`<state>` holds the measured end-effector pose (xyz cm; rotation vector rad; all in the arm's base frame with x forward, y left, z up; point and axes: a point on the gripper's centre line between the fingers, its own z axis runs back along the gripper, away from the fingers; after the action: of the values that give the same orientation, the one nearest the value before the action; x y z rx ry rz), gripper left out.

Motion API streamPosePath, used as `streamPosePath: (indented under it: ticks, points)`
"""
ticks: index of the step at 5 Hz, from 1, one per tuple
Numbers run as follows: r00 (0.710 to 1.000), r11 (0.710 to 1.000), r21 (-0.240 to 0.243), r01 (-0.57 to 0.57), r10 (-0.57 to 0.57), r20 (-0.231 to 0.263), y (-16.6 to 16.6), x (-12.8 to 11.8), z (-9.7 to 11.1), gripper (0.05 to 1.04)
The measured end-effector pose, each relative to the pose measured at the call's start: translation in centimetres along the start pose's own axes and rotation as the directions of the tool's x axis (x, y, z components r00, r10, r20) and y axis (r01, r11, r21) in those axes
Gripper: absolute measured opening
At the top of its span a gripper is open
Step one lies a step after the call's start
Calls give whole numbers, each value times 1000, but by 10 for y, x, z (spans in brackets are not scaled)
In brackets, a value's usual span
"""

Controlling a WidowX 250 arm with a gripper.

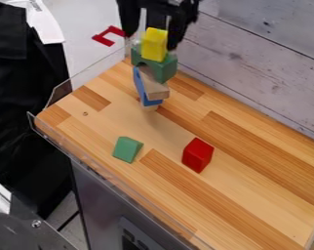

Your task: Put the yellow cube on top of the red cube

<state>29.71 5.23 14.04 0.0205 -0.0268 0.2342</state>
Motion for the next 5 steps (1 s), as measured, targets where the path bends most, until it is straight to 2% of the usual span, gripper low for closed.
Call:
streamPosePath:
  ticks: [1,2,3,5]
  points:
    - [1000,1000,-9,-7,8,24,8,6,7,999]
    - [1000,1000,-8,23,-23,-2,10,12,0,999]
    - [998,999,-12,41,-41,-48,6,14,-13,999]
    - [996,998,-37,47,-49,-68,1,14,-21,973]
